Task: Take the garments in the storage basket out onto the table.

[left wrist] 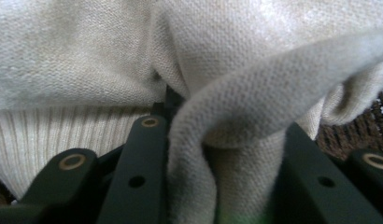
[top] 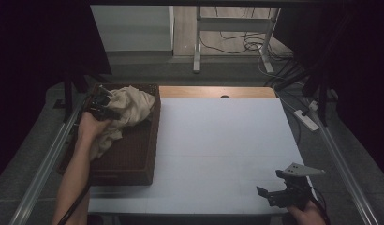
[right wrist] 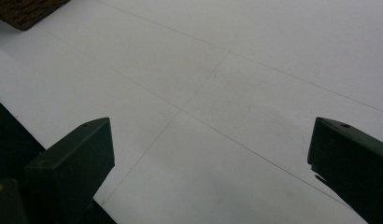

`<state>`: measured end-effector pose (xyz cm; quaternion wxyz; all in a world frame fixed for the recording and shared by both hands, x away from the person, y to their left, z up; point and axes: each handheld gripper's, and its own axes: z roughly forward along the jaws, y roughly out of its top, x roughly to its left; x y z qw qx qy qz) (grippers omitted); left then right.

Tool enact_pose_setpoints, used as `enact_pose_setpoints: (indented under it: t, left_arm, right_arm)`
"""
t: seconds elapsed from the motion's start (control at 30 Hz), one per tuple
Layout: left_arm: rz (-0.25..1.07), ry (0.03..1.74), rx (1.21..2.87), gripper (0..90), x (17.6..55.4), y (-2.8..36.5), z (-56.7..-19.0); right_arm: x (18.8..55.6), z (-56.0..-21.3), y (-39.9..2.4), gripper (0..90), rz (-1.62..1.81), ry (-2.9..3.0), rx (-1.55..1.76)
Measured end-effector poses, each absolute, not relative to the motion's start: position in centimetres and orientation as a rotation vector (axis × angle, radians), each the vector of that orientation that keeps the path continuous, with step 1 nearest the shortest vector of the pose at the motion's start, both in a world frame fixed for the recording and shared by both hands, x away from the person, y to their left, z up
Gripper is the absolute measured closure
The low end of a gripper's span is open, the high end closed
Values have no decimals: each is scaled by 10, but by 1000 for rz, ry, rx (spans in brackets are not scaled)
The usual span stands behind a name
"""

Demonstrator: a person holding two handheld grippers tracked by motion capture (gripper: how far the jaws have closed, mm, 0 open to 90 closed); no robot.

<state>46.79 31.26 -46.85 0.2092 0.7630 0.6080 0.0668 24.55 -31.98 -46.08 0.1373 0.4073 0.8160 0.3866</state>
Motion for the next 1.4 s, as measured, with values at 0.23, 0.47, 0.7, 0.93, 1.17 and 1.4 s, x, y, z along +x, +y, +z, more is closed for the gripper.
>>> enact_pose_setpoints:
  t: [0.23, 0.47, 0.7, 0.93, 1.17, 1.4]
  left_arm:
    - [185, 1632, 2054, 751, 460, 312, -454]
    - [126, 1508, 1918, 758, 443, 316, -426]
    - [186, 1402, 1942, 757, 427, 306, -399]
    - [242, 1318, 1922, 758, 413, 299, -369]
    - [259, 1223, 1841, 759, 399, 298, -338]
    - [249, 1145, 1760, 761, 390, 296, -311]
  right_arm:
    - [247, -461, -320, 9, 1117, 2363, 1186]
    - [247, -461, -319, 9, 1108, 2370, 1186]
    - [247, -461, -319, 9, 1108, 2371, 1186]
    - [247, -461, -319, 9, 1110, 2371, 1184]
    - [248, -461, -319, 9, 1117, 2369, 1190]
    - [248, -461, -319, 9, 1113, 2371, 1188]
